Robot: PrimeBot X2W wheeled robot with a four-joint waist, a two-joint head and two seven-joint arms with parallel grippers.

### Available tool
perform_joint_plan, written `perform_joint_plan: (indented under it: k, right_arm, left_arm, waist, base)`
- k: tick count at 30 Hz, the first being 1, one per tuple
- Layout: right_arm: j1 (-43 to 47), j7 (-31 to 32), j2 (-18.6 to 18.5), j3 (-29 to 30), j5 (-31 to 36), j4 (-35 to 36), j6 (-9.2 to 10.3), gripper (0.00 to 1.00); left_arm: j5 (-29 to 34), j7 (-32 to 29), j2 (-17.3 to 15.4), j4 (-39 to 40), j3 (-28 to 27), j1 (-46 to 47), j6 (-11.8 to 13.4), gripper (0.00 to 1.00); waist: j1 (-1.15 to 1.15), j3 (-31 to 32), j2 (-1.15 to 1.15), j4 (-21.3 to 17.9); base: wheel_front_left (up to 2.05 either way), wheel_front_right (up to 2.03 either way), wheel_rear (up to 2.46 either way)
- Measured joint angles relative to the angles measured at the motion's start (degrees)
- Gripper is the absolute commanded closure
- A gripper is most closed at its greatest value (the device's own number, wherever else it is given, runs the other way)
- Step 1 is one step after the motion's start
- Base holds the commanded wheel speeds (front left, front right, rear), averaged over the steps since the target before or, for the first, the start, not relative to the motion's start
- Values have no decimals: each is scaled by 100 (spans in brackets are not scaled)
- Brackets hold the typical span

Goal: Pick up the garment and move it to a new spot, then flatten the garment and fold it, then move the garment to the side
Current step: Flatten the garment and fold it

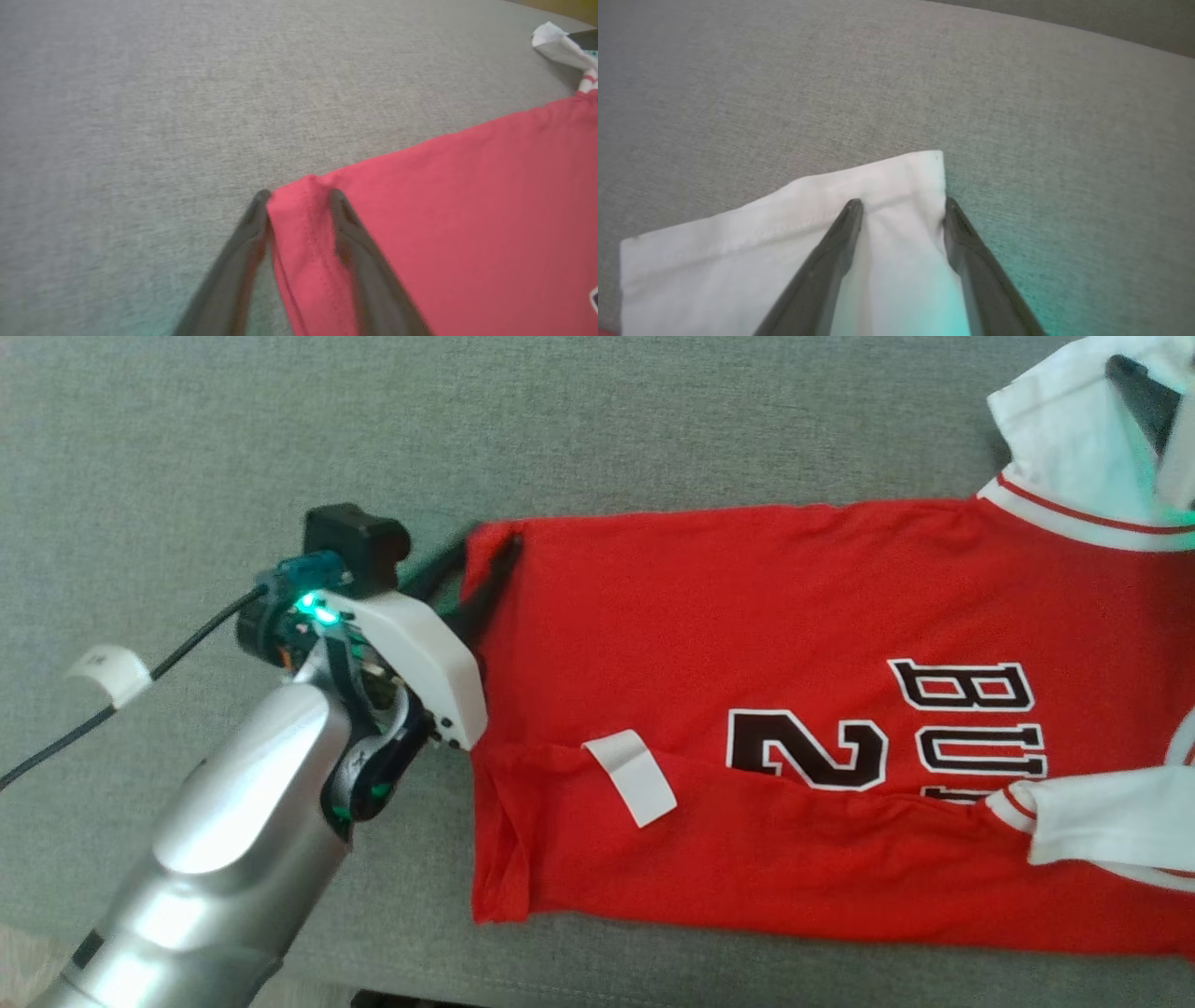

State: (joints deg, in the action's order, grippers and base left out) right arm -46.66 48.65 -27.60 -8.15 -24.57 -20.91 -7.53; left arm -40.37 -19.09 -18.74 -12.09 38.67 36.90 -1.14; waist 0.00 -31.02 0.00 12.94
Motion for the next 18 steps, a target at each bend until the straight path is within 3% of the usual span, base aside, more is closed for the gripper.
perform_joint_plan:
  k: [2,8,13,18]
  right_arm:
    - [-1,-153,36,-96,-138,-3,0,100]
    - [35,-686,178,-102,-467,22,0,100]
    - [476,-1010,13,-90,-950,918,0,100]
    - [1933,-1133,-43,167,-1340,1869,0,100]
  left_arm:
    - [0,2,19,-19,63,21,-104,100]
    - [-158,252,2,90,-42,-79,-80,100]
    - [-439,549,-172,808,-375,-577,20,100]
    - [-565,716,-502,1568,-552,-1506,305,100]
  waist:
    - [0,36,0,-28]
    - [0,233,0,-182]
    - [0,466,0,-380]
    - [0,826,0,-620]
  base:
    - [0,0,0]
    - [0,0,0]
    - [0,0,0]
    - [0,0,0]
